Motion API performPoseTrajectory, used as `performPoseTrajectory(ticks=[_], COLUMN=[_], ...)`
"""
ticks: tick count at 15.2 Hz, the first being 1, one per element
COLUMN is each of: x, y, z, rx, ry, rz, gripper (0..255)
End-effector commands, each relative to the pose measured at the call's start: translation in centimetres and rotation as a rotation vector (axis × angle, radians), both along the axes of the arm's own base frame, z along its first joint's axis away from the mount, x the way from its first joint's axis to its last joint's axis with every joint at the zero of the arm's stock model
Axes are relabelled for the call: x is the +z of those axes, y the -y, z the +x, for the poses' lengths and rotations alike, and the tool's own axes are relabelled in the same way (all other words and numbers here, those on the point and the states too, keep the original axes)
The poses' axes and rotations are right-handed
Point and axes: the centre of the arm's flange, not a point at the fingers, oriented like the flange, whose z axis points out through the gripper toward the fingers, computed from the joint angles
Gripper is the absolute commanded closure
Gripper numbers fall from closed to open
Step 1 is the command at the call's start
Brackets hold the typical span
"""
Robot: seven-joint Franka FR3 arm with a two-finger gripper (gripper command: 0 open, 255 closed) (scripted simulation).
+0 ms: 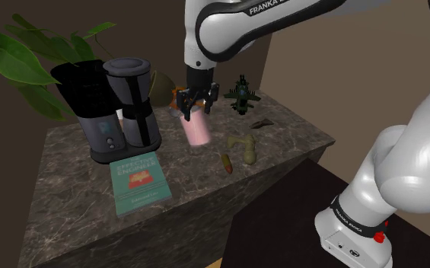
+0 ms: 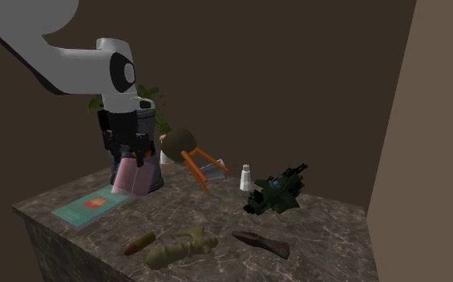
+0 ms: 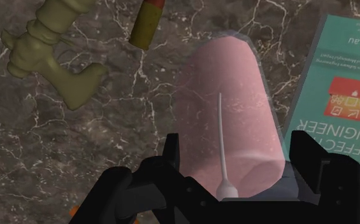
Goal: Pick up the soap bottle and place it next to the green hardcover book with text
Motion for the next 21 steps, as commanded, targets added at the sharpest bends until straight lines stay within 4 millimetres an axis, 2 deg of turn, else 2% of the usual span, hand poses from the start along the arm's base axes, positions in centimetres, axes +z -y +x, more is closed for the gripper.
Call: performPoseTrajectory(ticks=[1,17,21], x=[-1.0,-9.5,-9.9], y=[0.0,0.0,0.0], z=[0.0,0.0,0.0], rx=[0.000,0.000,0.000], ry=[0.001,0.001,0.001], rz=[0.000,0.000,0.000], gripper=[255,255,255])
